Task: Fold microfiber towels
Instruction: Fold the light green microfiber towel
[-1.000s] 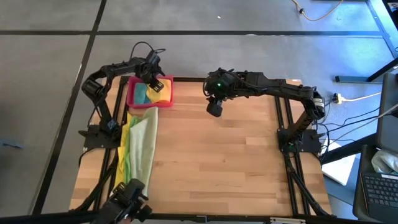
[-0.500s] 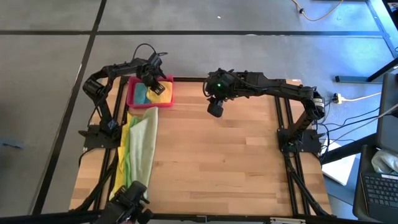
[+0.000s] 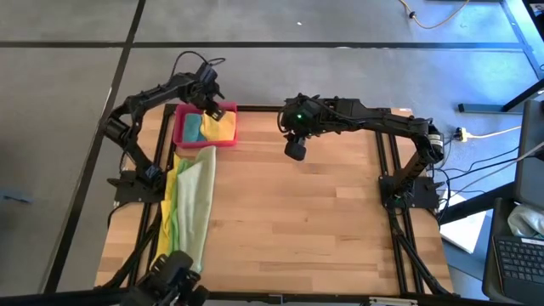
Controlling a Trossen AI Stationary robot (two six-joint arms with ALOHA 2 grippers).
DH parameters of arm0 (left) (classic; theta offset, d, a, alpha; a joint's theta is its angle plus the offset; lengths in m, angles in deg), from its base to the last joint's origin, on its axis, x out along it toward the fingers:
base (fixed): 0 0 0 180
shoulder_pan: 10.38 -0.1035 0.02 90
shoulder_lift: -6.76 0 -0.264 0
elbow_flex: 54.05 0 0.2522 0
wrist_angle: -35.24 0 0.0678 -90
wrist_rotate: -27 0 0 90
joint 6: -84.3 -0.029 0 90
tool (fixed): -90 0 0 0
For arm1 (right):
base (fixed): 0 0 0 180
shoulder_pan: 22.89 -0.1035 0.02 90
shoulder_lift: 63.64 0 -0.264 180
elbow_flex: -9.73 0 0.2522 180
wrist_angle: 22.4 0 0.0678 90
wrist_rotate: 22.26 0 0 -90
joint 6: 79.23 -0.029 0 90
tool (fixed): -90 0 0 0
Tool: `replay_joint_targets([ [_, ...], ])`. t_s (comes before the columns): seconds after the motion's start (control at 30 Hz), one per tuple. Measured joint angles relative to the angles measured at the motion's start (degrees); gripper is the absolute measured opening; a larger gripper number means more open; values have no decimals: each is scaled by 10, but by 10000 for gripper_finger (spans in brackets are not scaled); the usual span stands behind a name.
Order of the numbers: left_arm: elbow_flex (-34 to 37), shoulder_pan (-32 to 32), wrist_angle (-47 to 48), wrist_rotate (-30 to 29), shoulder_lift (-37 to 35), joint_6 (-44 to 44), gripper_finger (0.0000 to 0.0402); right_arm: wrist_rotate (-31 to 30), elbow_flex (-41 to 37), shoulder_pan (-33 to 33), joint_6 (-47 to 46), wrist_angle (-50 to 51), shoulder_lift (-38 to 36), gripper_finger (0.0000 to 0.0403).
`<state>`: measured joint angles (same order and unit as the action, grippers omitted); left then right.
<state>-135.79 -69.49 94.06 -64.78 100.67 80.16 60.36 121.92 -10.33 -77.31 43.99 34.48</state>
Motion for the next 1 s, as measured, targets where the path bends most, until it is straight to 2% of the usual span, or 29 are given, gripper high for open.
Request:
replay_joint_targets([
  [0.13,0,19,0,14,-47,39,116,0,0,0,1,-2,0,143],
  [0.33,0,64,22,9,-154,101,116,9,0,12,31,25,0,143],
  [0.53,0,123,58,-61,-226,146,116,64,-3,53,41,41,-1,143],
  [0.87,0,211,72,-94,-241,233,116,154,-3,86,77,44,-2,143],
  [1.0,0,238,70,-115,-241,281,116,165,-3,87,79,49,-2,143],
])
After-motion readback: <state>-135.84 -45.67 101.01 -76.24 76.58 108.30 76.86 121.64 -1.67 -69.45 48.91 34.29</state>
